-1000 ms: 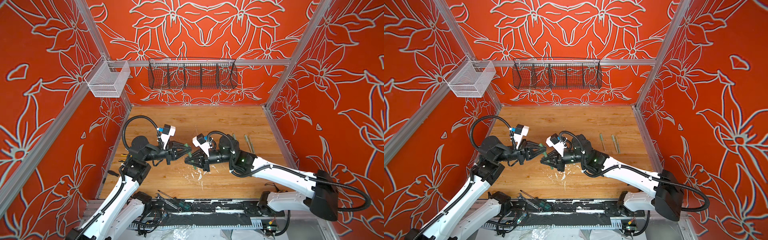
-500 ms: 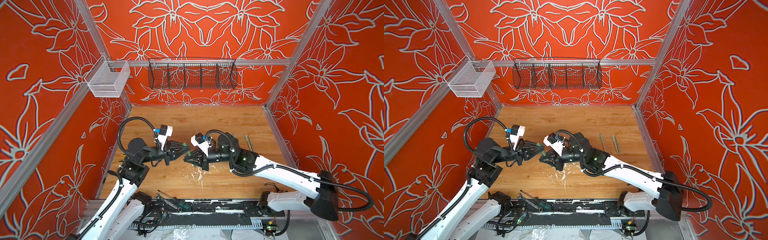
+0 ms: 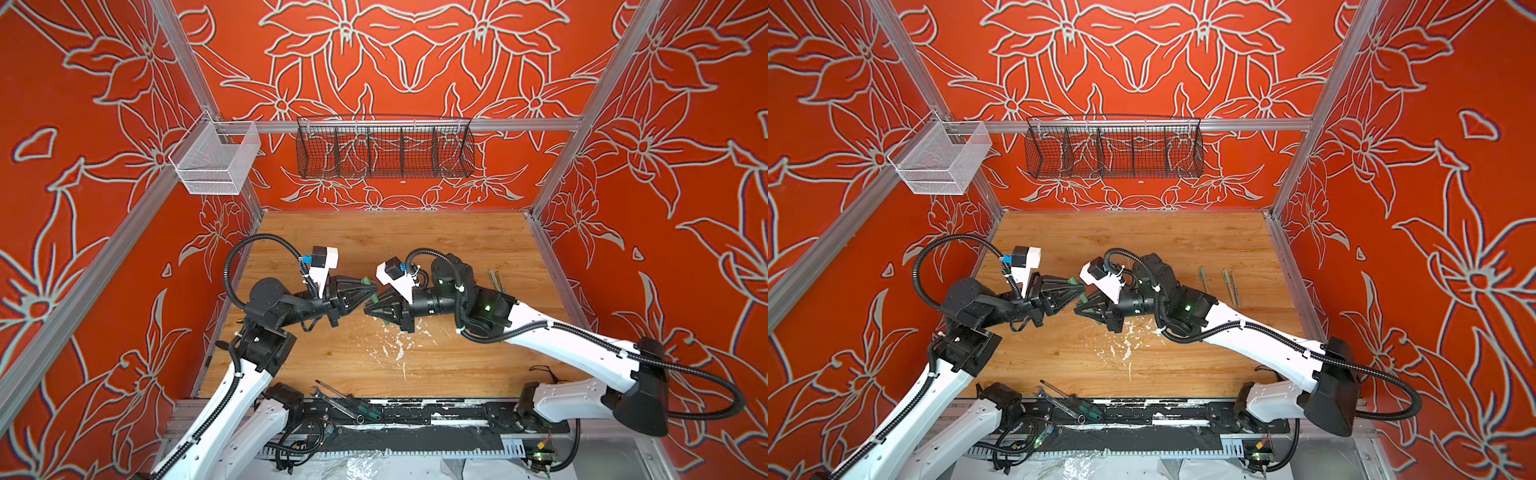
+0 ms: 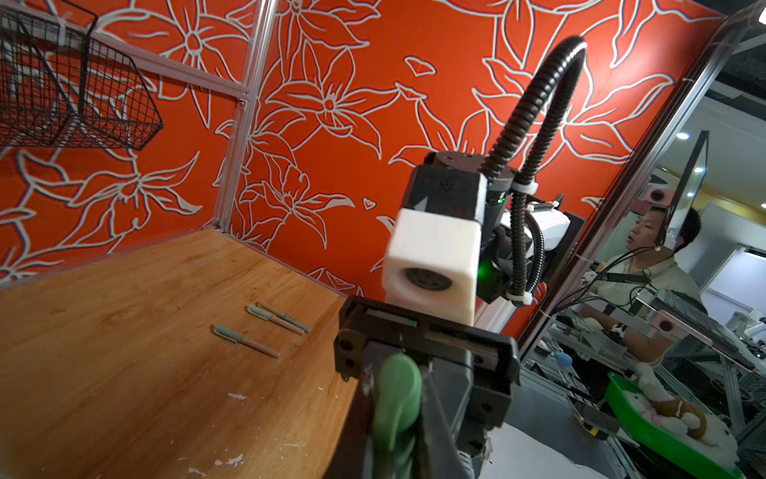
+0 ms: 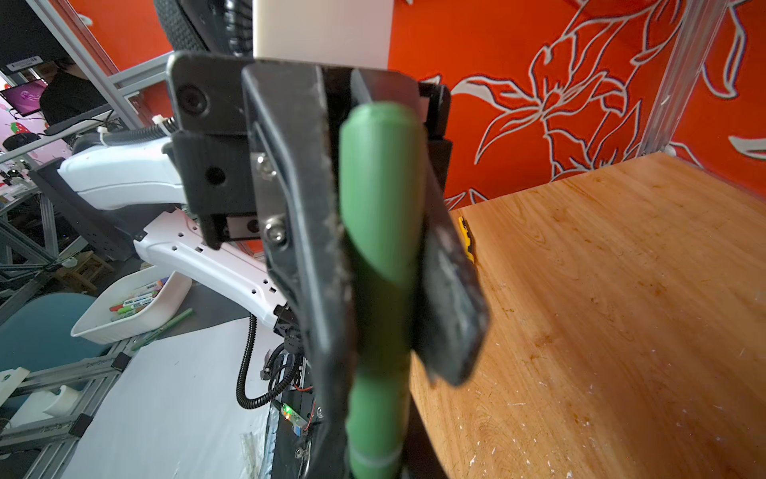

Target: Insert the pens into the pen caps

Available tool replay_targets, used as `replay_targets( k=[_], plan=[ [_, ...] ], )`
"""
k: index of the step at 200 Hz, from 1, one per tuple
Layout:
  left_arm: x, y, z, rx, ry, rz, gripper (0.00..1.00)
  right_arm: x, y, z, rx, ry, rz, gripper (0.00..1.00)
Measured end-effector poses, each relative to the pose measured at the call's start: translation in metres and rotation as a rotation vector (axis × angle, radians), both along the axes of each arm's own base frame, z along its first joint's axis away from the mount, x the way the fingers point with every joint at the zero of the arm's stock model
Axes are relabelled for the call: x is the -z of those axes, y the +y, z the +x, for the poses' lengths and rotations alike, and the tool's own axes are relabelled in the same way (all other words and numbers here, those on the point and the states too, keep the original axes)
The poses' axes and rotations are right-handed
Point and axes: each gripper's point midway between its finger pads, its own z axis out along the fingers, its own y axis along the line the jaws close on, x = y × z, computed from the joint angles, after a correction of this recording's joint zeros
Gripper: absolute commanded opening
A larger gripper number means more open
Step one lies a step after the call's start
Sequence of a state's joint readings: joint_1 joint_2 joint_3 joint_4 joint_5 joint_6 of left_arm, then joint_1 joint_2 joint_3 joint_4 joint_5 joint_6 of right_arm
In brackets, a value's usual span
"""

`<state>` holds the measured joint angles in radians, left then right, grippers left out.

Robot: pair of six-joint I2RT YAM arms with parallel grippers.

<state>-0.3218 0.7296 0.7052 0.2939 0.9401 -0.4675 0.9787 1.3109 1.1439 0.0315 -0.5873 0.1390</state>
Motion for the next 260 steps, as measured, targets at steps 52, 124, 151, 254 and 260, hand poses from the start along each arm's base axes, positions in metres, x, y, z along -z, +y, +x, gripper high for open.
replay_targets(
  k=[52,124,151,254,260],
  plan=[
    [-0.008,0.002,0.003,-0.024,-0.030,-0.016,0.00,-0.010,0.002,0.003,0.000,-0.017,0.011,0.00],
    [-0.020,0.000,-0.001,-0.020,-0.074,-0.036,0.00,-0.023,0.001,0.001,-0.015,-0.045,0.015,0.00],
    [-0.026,-0.002,-0.002,-0.026,-0.095,-0.053,0.00,-0.031,0.000,0.000,-0.019,-0.066,0.017,0.00],
    [-0.045,-0.004,-0.007,-0.038,-0.160,-0.094,0.00,-0.050,-0.005,-0.001,-0.034,-0.131,-0.029,0.00],
    [-0.045,-0.004,-0.007,-0.039,-0.160,-0.092,0.00,-0.050,-0.006,-0.001,-0.033,-0.130,-0.031,0.00]
  ],
)
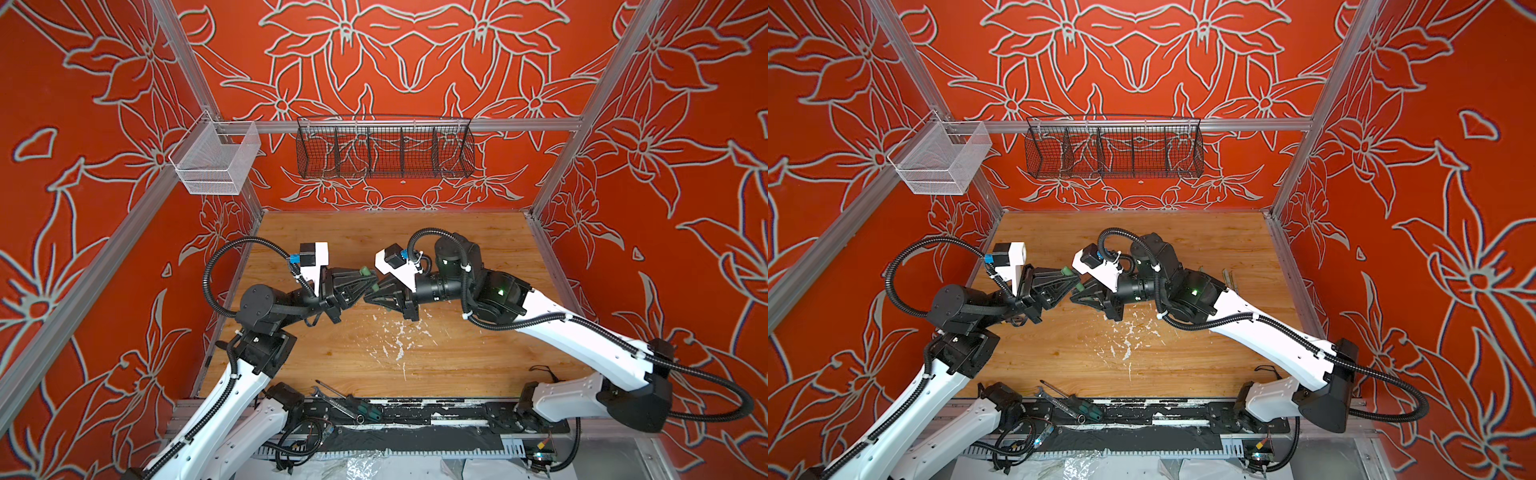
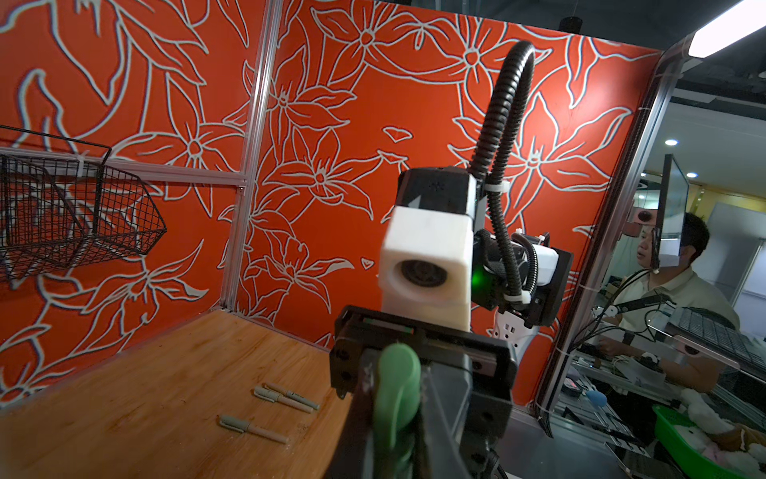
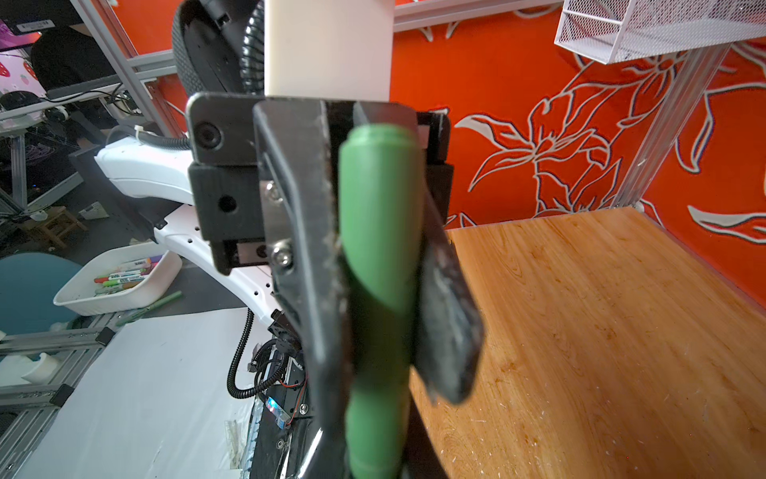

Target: Insert the pens into the pen caps

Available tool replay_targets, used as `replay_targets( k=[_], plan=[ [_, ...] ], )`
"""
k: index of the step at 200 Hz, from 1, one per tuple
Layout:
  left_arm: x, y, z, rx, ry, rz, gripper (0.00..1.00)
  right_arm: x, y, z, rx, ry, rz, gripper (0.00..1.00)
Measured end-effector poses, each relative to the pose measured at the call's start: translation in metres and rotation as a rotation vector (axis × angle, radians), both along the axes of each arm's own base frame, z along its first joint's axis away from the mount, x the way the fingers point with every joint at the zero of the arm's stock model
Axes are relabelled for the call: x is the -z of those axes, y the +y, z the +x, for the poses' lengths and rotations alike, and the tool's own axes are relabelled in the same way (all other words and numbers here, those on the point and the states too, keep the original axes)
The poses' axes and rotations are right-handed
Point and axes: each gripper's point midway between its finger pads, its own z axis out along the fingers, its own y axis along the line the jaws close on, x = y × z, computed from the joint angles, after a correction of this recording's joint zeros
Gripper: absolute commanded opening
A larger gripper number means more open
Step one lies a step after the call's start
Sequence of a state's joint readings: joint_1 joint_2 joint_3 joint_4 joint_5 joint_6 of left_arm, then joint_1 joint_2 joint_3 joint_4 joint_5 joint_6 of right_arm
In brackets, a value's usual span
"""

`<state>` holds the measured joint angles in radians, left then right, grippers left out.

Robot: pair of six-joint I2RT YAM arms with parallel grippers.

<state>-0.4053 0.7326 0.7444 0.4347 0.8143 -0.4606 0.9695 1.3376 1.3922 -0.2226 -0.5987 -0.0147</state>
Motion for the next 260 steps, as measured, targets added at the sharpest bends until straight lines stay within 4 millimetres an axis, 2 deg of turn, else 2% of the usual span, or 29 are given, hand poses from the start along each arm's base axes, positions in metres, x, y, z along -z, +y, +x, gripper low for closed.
replay_targets(
  k=[23,47,57,76,84,93,109,121,148,162,172,194,212,231,244,260],
  plan=[
    [0.002,-0.001,0.002,0.001,0.011,0.015,0.00,0.007,-0.001,0.002,0.014,0.010,0.008,0.00],
    [0.015,-0.009,0.008,0.035,0.059,0.049,0.00,0.022,-0.007,0.004,0.042,0.054,0.013,0.00],
    [0.021,-0.012,0.011,0.053,0.087,0.066,0.05,0.030,-0.010,0.004,0.053,0.083,0.014,0.00],
    [0.036,-0.018,0.015,0.092,0.140,0.098,0.31,0.047,-0.016,0.003,0.075,0.129,0.010,0.00],
    [0.043,-0.021,0.014,0.119,0.169,0.111,0.50,0.050,-0.017,0.004,0.088,0.132,0.014,0.00],
    [0.054,-0.024,0.014,0.146,0.219,0.122,0.61,0.051,-0.017,0.005,0.099,0.133,0.020,0.00],
    [0.068,-0.022,0.019,0.148,0.292,0.124,0.73,0.057,-0.022,0.007,0.133,0.139,0.019,0.00],
    [0.074,-0.015,0.023,0.127,0.325,0.111,0.78,0.068,-0.028,0.009,0.167,0.152,0.003,0.00],
    [0.065,0.001,0.027,0.061,0.305,0.066,0.94,0.108,-0.043,0.022,0.274,0.226,-0.076,0.00],
    [0.057,0.008,0.024,0.037,0.278,0.048,1.00,0.131,-0.054,0.034,0.356,0.281,-0.132,0.00],
    [0.053,0.011,0.023,0.022,0.261,0.041,0.97,0.146,-0.064,0.047,0.427,0.324,-0.171,0.00],
    [0.053,0.018,0.028,-0.028,0.264,0.038,0.97,0.180,-0.099,0.090,0.641,0.434,-0.270,0.00],
    [0.064,0.026,0.041,-0.120,0.312,0.055,0.97,0.217,-0.135,0.129,0.827,0.512,-0.385,0.00],
    [0.077,0.042,0.061,-0.290,0.378,0.087,0.97,0.253,-0.171,0.158,0.982,0.573,-0.525,0.00],
    [0.088,0.058,0.076,-0.433,0.419,0.120,0.97,0.271,-0.192,0.173,1.059,0.600,-0.620,0.00],
    [0.106,0.085,0.091,-0.628,0.463,0.177,0.97,0.284,-0.211,0.192,1.129,0.613,-0.713,0.00]
  ],
)
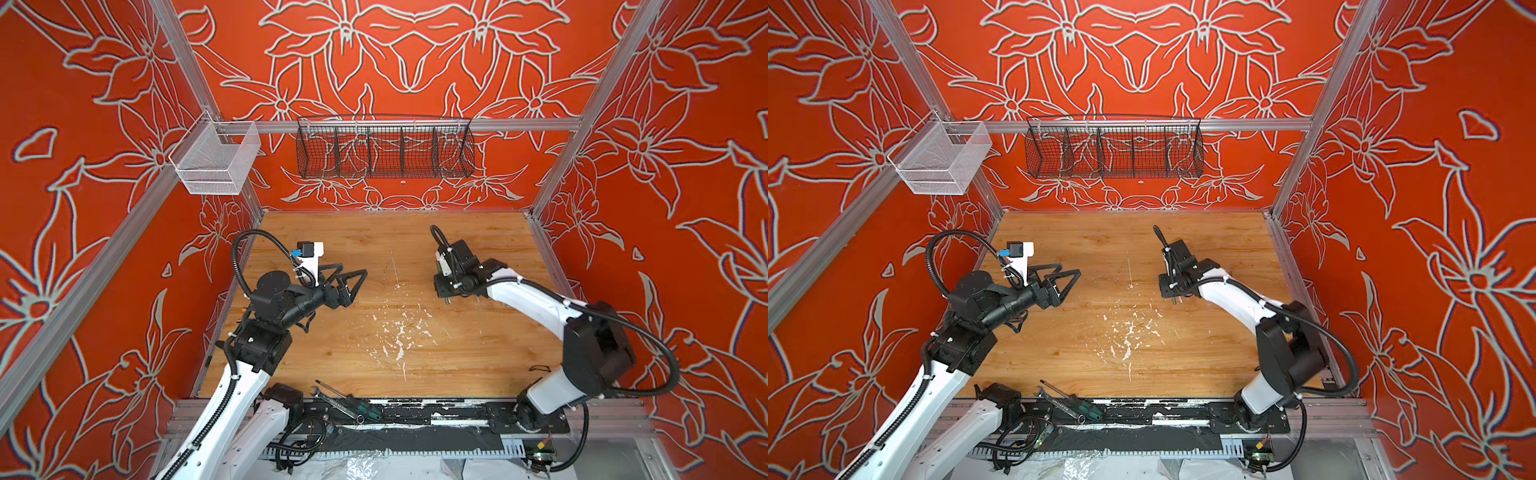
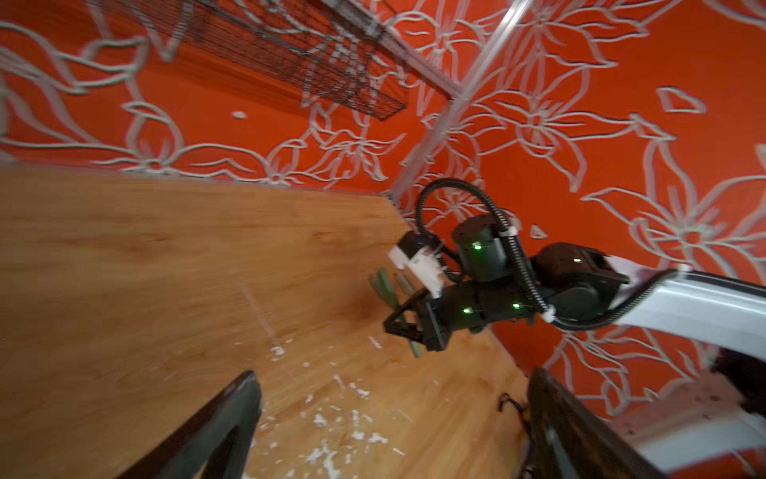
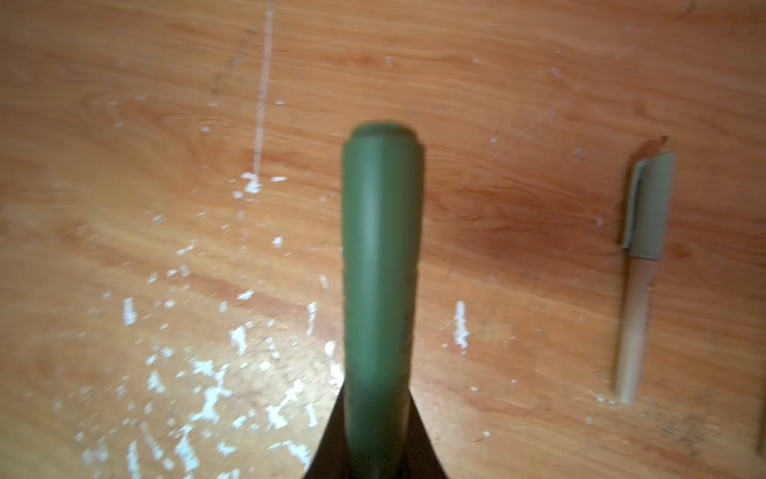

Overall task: Insert the pens into the pen caps
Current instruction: 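Lower the capped green pen with the right gripper beside the other capped pens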

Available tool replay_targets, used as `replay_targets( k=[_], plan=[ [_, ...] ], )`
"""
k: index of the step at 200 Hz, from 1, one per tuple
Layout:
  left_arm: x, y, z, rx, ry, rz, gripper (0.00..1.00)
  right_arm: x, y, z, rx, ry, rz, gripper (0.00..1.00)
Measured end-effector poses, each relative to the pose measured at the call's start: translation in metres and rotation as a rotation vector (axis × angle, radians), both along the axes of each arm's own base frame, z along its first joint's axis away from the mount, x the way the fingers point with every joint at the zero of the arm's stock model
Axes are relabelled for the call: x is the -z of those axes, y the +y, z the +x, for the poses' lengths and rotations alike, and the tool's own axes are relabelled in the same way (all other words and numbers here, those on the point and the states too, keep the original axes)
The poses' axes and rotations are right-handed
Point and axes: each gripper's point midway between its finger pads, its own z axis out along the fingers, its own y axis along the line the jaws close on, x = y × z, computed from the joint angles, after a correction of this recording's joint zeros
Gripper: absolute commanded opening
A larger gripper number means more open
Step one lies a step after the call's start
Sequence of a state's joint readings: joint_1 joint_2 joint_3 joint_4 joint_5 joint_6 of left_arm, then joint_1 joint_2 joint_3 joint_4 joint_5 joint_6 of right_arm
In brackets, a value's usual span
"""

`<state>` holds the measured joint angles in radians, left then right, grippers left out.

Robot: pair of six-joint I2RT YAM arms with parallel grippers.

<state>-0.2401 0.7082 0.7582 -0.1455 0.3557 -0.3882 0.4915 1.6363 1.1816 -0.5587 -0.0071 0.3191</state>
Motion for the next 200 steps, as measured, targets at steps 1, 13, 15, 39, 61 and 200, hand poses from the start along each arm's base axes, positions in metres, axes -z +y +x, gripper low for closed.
replay_targets(
  k=[1,13,15,39,61,200],
  plan=[
    [0.001,0.002,0.001,-0.011,0.003,0.006,0.97,0.000,0.000,0.001,0.001,0.001,-0.002,0.00],
    [0.017,0.026,0.011,-0.158,0.044,0.079,0.97,0.009,-0.012,0.013,0.028,0.023,-0.046,0.00],
    [0.019,0.029,0.012,-0.170,0.050,0.086,0.97,0.010,-0.013,0.014,0.030,0.025,-0.050,0.00],
    [0.053,0.078,0.027,-0.421,0.164,0.207,0.97,0.028,-0.034,0.026,0.071,0.070,-0.098,0.00],
    [0.080,0.110,0.037,-0.579,0.257,0.272,0.97,0.048,-0.051,0.033,0.103,0.116,-0.125,0.00],
    [0.170,0.185,0.033,-0.926,0.395,0.424,0.97,0.079,-0.129,0.059,0.235,0.192,-0.250,0.25]
  ],
)
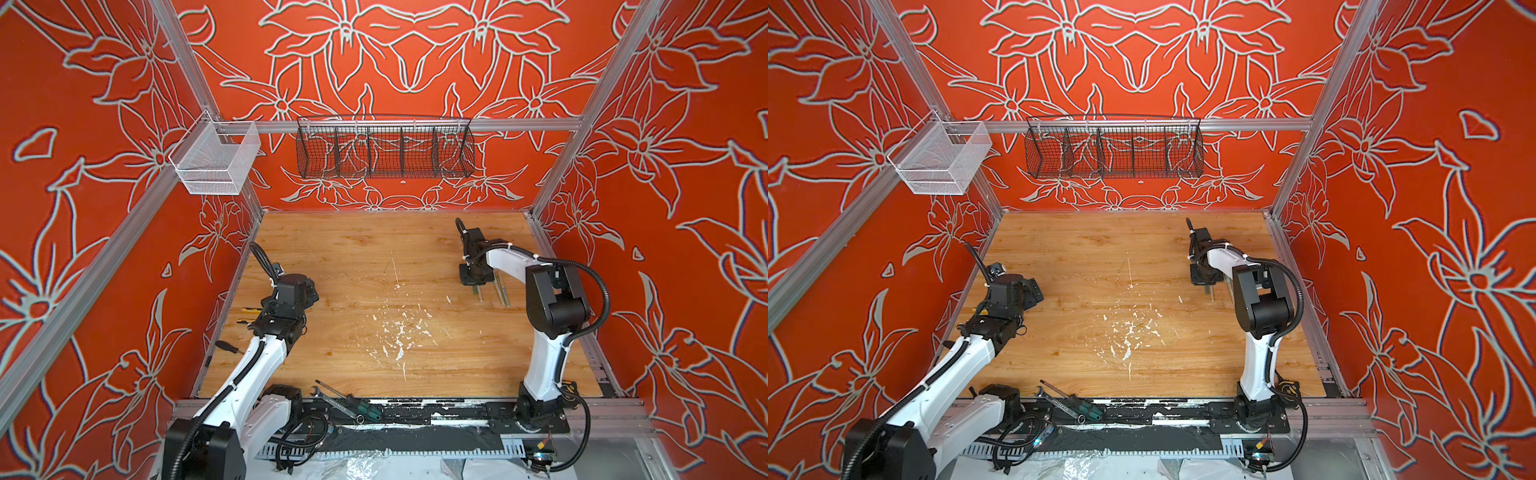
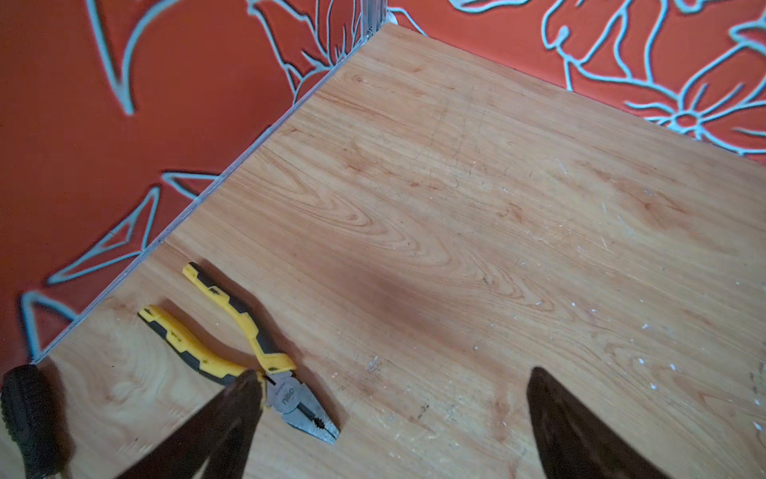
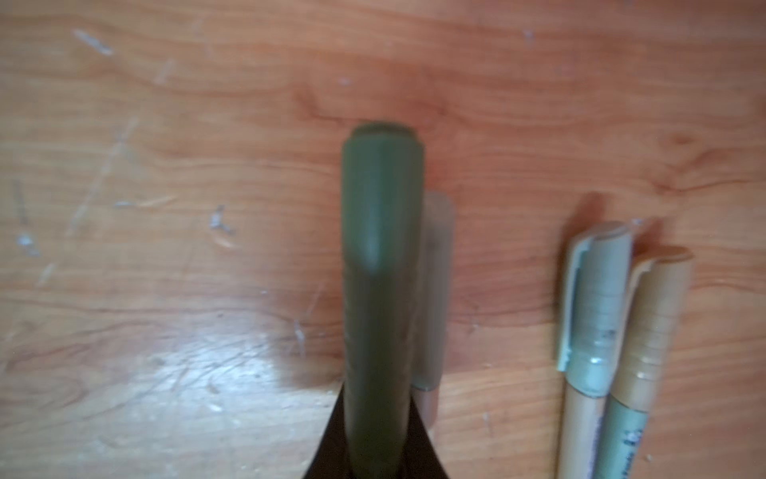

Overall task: Insert the pens into the pen caps
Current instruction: 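Lower the capped green pen with the right gripper beside the other capped pens, then open the right gripper to release the pen while the left arm draws back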

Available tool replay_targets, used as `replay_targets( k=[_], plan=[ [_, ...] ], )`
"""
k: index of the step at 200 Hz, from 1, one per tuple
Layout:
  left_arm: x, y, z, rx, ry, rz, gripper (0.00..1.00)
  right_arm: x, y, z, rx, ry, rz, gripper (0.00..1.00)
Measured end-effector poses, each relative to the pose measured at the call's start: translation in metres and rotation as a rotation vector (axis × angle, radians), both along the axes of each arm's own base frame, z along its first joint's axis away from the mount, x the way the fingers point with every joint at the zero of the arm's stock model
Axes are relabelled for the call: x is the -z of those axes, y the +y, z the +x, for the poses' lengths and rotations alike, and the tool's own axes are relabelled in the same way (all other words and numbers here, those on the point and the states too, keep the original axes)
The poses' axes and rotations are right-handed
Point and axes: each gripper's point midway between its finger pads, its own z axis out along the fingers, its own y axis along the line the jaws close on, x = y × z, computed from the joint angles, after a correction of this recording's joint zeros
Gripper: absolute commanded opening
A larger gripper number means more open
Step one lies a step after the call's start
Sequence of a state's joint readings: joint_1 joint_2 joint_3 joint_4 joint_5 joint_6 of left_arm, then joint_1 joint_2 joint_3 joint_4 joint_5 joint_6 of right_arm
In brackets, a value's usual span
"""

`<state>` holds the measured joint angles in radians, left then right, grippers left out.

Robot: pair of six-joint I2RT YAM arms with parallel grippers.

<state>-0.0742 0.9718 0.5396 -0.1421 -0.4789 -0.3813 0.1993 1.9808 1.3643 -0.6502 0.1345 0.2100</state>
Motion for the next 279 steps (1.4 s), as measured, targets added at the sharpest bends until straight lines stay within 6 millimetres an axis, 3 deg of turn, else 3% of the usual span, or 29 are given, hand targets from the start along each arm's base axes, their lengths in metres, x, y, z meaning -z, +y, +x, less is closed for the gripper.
replay_targets(
  k=[38,84,119,153,173,200,228,279],
  plan=[
    [0.015,0.007,0.002,-0.026,0.031,0.014,0.97,-0.001,-0.009,0.000,-0.003,0.003,-0.027,0.29],
    [0.015,0.012,0.005,-0.028,0.013,0.034,0.97,-0.002,-0.013,-0.004,-0.003,0.018,-0.033,0.32],
    [0.019,0.021,0.018,-0.025,-0.001,0.039,0.97,-0.005,-0.017,-0.012,-0.017,0.048,-0.054,0.36],
    [0.038,0.013,0.036,0.047,0.033,0.036,0.97,-0.031,-0.019,-0.019,-0.042,0.001,-0.055,0.52],
    [0.051,0.008,0.045,0.096,0.060,0.046,0.97,-0.055,-0.019,-0.022,-0.059,-0.067,-0.048,0.73],
    [0.058,0.004,0.052,0.142,0.045,0.065,0.97,-0.073,-0.021,-0.029,-0.093,-0.164,-0.049,0.83],
    [0.056,-0.003,0.055,0.195,-0.025,0.080,0.97,-0.070,-0.026,-0.042,-0.124,-0.272,-0.069,0.85],
    [0.078,-0.021,0.049,0.320,-0.050,0.075,0.97,-0.047,-0.031,-0.048,-0.169,-0.513,-0.100,0.87]
  ],
)
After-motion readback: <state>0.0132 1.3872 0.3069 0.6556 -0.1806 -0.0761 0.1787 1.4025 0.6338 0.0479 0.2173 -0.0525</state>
